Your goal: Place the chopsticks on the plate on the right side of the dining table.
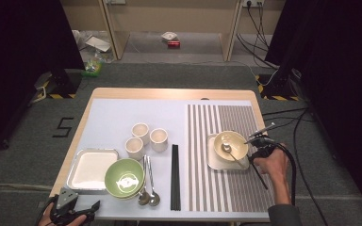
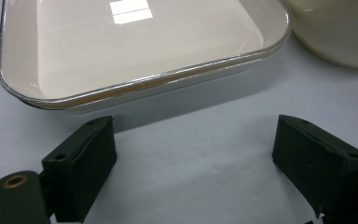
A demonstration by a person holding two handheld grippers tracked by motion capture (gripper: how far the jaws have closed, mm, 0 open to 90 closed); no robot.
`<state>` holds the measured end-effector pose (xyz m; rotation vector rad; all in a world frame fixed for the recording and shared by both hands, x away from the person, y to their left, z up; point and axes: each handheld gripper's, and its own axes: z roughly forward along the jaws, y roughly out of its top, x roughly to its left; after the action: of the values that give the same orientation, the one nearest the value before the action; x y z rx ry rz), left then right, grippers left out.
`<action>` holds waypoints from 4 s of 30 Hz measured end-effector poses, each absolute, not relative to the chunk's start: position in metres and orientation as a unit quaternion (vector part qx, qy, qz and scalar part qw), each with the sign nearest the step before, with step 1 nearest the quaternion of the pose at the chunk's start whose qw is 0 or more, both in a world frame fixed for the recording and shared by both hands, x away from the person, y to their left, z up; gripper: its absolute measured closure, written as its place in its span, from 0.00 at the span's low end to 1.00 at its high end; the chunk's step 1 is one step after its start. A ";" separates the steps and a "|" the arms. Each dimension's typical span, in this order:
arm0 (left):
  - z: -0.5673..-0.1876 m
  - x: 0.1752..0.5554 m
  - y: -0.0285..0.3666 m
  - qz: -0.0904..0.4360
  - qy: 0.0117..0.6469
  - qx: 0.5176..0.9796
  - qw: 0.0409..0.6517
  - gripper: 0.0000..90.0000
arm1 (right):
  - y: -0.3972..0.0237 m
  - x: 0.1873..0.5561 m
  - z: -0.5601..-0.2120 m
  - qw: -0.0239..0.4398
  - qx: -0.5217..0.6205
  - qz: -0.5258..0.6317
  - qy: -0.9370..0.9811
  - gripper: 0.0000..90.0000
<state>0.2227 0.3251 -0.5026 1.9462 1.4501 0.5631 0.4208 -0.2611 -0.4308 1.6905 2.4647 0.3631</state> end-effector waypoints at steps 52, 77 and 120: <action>-0.502 0.223 0.325 0.214 0.552 0.741 0.317 0.13 | -0.287 0.369 -0.434 0.085 0.504 0.154 0.845 0.75; -0.503 0.223 0.325 0.214 0.552 0.740 0.319 0.13 | -0.278 0.398 -0.440 0.099 0.493 0.153 0.851 0.94; -0.502 0.223 0.325 0.214 0.552 0.741 0.317 0.13 | -0.278 0.377 -0.421 0.126 0.495 0.206 0.834 0.79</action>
<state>0.2230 0.3249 -0.5024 1.9492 1.4528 0.5629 0.3775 -0.2784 -0.4206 1.4420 2.4299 0.6011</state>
